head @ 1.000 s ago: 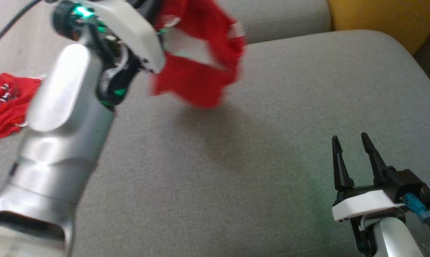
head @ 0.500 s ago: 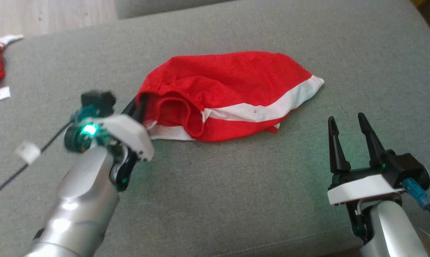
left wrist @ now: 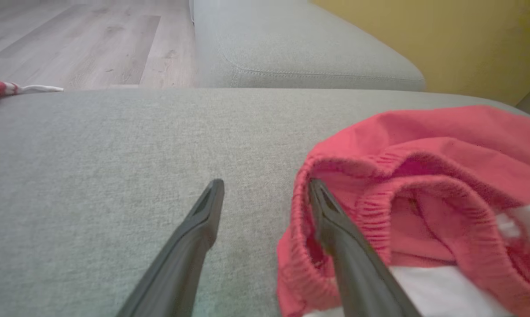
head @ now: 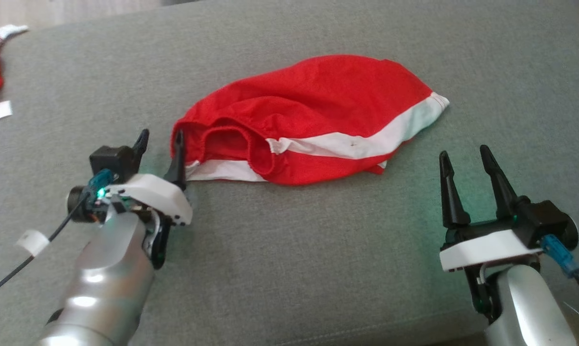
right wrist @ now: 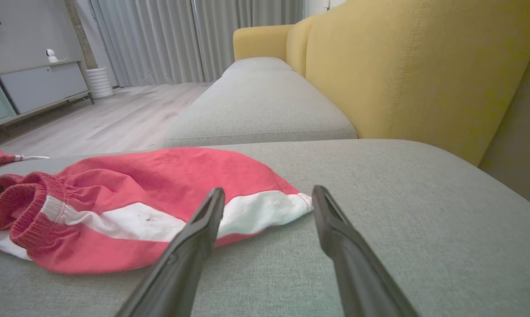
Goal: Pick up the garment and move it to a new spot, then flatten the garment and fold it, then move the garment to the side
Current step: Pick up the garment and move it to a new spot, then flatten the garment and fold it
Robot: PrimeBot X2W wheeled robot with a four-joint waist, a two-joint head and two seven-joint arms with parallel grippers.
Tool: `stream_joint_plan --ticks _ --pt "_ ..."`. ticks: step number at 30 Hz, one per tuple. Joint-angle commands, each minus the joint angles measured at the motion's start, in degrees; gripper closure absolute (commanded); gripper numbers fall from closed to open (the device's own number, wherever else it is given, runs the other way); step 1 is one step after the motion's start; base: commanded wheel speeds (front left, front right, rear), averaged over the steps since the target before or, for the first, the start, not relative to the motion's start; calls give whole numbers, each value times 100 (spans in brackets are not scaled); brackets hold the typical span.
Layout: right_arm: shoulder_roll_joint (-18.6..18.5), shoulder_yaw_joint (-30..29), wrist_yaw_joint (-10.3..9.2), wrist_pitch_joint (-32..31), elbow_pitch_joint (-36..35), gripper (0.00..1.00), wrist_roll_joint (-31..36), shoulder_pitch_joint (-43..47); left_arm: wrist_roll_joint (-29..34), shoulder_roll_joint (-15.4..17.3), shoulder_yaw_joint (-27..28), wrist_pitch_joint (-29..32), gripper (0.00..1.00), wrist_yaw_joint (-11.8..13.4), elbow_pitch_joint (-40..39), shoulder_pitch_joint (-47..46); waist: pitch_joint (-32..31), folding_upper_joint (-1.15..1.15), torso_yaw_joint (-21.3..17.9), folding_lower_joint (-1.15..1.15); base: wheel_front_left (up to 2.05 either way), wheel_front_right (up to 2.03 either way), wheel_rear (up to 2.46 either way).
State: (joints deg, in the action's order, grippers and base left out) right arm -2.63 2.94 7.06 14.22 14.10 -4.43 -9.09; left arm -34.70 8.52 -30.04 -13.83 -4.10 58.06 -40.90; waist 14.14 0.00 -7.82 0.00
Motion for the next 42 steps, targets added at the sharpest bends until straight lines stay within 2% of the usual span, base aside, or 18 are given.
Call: stream_joint_plan --ticks 1,7,13,21,29,35,42 --pt "-25 110 43 77 -158 0 50 -135 66 114 179 -97 0 -19 -129 -286 -70 0 79 0 0 0 0" --pt "-25 28 43 77 -90 0 122 -26 317 33 197 -115 0 -134 -582 -196 -467 0 377 0 0 0 0" --pt "-25 2 43 77 0 0 129 172 508 8 450 -116 0 -146 -1287 406 -1020 0 646 0 0 0 0" --pt "-25 11 43 78 51 0 74 548 742 105 1055 -116 0 146 -2433 1770 -1483 0 833 0 0 0 0" --pt "-25 -2 43 78 22 0 -213 863 1084 -2 1489 -117 0 409 -3566 3158 -1622 0 917 0 0 0 0" --pt "-25 55 43 78 10 0 -305 953 1163 -89 1679 -117 0 503 -3967 3761 -1695 0 909 0 0 0 0" --pt "-25 213 43 78 81 0 -377 958 1249 -146 1700 -117 0 504 -4102 3981 -1735 0 876 0 0 0 0"
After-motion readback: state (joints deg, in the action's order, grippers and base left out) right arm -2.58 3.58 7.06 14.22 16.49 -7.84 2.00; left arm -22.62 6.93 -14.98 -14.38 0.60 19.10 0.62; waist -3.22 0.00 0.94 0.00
